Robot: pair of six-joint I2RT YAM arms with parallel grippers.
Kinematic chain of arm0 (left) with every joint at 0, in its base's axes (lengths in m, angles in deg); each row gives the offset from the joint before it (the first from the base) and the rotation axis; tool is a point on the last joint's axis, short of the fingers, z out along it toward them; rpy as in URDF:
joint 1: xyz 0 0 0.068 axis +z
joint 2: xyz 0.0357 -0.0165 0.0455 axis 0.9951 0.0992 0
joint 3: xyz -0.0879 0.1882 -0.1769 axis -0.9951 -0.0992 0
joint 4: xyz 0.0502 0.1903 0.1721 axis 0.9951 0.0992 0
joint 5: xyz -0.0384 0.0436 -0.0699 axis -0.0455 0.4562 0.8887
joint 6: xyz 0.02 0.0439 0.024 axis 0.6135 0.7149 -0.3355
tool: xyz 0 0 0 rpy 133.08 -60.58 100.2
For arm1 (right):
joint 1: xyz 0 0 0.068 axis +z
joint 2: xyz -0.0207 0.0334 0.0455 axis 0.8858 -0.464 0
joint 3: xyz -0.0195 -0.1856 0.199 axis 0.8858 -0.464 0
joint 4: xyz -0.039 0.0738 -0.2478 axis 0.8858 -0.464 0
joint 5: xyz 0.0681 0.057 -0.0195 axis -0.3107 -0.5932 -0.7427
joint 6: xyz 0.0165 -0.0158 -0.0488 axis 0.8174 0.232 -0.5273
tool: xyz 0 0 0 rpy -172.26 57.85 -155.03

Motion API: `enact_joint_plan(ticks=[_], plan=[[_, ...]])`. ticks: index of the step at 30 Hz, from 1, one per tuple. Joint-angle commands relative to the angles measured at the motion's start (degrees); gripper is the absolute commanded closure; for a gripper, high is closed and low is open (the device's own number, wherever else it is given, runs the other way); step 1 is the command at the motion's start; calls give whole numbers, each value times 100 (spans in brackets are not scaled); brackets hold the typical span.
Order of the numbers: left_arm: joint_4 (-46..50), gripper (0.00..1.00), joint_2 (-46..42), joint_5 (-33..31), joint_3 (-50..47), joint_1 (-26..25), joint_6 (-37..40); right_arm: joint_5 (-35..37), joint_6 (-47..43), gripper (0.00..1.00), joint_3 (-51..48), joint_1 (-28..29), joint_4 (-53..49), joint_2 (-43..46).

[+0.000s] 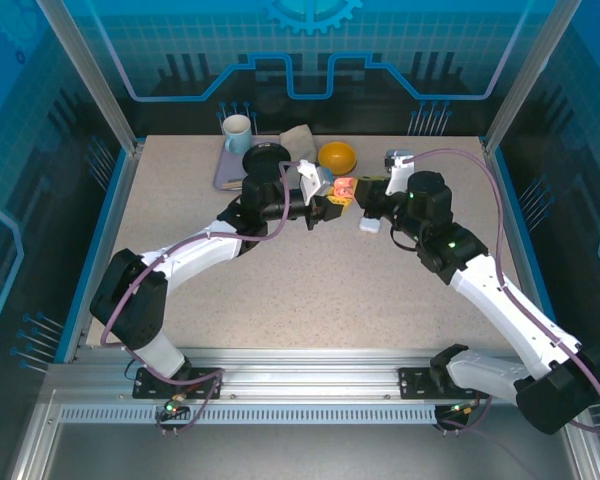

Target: Insert the wireless bluetooth earbuds into the charging case

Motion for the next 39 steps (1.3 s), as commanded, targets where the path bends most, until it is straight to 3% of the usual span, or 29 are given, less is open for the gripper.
enact_joint_plan(ticks=[1, 29, 39], plan=[[-169, 100, -21, 46, 239, -49, -104, -46, 34, 81, -90, -85, 131, 53], [-245, 100, 84, -46, 324, -44, -323, -271, -960, 79, 214, 444, -197, -298], [-358, 100, 79, -50, 298, -13, -441, 48, -1032, 77, 313, 493, -365, -353]])
